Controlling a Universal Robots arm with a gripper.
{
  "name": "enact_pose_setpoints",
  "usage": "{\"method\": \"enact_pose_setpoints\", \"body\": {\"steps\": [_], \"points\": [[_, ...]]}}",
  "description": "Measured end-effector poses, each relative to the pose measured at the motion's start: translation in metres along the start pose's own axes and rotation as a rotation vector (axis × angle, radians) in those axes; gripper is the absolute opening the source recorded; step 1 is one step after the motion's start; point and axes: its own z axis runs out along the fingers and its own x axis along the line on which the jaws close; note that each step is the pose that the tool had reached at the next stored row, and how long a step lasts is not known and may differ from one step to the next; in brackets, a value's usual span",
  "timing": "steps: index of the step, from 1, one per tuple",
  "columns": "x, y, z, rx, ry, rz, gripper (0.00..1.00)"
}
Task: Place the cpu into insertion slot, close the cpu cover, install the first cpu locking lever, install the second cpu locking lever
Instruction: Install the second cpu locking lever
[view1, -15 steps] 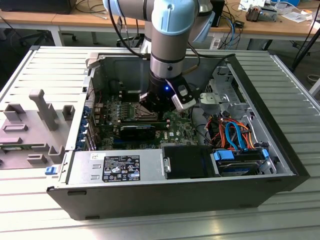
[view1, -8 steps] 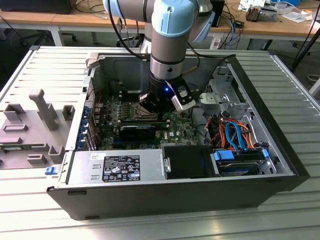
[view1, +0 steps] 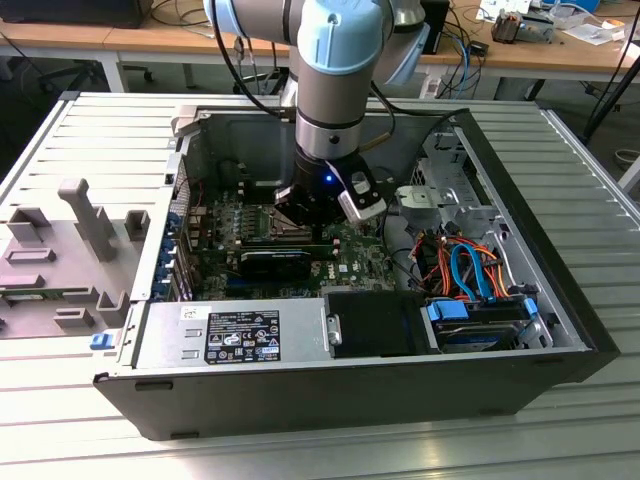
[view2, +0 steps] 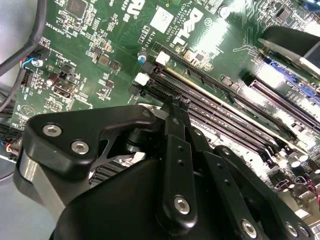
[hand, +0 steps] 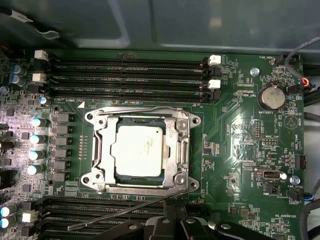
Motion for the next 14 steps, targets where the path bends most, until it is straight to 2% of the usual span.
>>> {"method": "enact_pose_setpoints", "body": {"steps": [2,7,14], "points": [[-0.0001,-0.0004,0.0002,-0.0002,0.0,-0.002,0.11],[-0.0056,-0.0014,-0.0001,0.0,0.0002,-0.004,0.11],[-0.0058,0.0008,-0.0004,0.0001,0.0004,-0.008,0.11]]}}
